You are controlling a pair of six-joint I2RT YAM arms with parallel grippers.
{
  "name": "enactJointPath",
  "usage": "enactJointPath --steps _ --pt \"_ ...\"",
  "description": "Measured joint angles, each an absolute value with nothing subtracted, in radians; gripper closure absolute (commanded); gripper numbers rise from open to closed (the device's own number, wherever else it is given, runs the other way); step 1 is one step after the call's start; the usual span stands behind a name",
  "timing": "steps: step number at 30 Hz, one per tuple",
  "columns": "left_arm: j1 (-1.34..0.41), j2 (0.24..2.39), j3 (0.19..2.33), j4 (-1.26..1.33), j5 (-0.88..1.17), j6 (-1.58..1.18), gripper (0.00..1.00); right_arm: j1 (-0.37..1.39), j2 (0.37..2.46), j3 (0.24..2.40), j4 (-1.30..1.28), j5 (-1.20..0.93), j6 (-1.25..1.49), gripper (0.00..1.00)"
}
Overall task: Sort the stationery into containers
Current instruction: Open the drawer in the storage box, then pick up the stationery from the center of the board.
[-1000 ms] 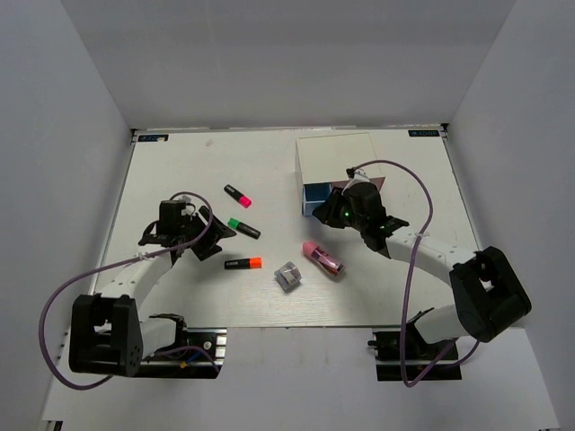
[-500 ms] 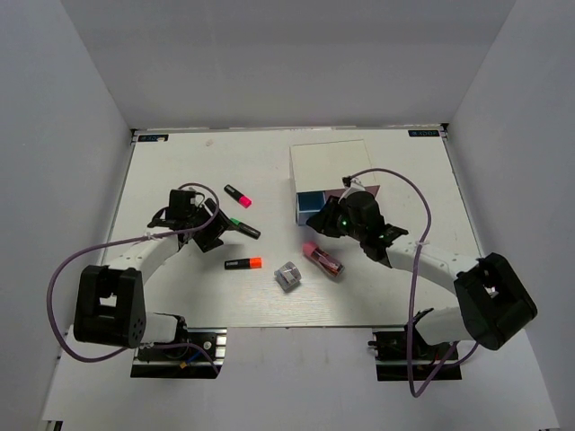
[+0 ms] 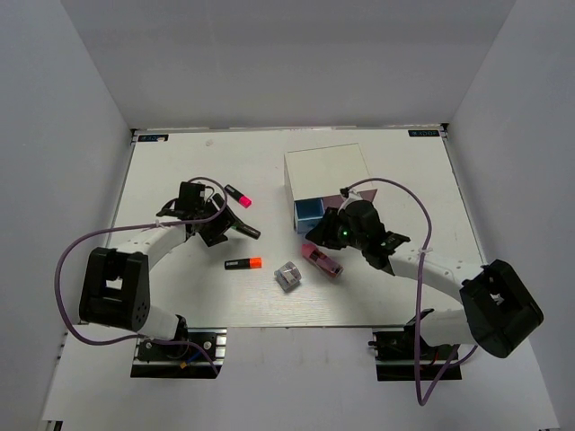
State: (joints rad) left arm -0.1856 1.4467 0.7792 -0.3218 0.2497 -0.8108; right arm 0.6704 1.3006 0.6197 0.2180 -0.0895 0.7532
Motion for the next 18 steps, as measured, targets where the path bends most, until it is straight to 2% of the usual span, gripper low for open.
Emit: enactJointPath --steps 3,5,7,11,12,15,18 --pt "-0.193 1.449 0.783 -0.322 0.245 -0.81 0.22 0.673 1.309 0.607 0.193 -0.099 0.752 0.65" --pt "-0.196 1.449 0.783 -0.322 0.243 -0.809 0.22 0.674 1.313 0.605 0.177 -0.103 0.752 0.71" --pt "-0.201 1.449 0.784 -0.324 0.242 -0.807 0.22 0.675 1.313 0.601 0.173 -0.109 0.751 0.71" --pt "-0.213 1.44 0.785 -0.327 0.245 -0.792 0.24 0.675 1.309 0.587 0.165 -0.12 0.746 0.59" --pt "-0.218 1.433 0.785 -0.327 0.249 -0.785 0.24 0.675 1.304 0.583 0.165 -0.126 0.738 0.53" --pt "-0.23 1.389 0.785 -0.319 0.27 -0.755 0.27 0.675 1.278 0.577 0.164 -0.147 0.685 0.47" --pt "-0.244 1.314 0.784 -0.303 0.29 -0.722 0.41 0.675 1.234 0.574 0.164 -0.167 0.616 0.46"
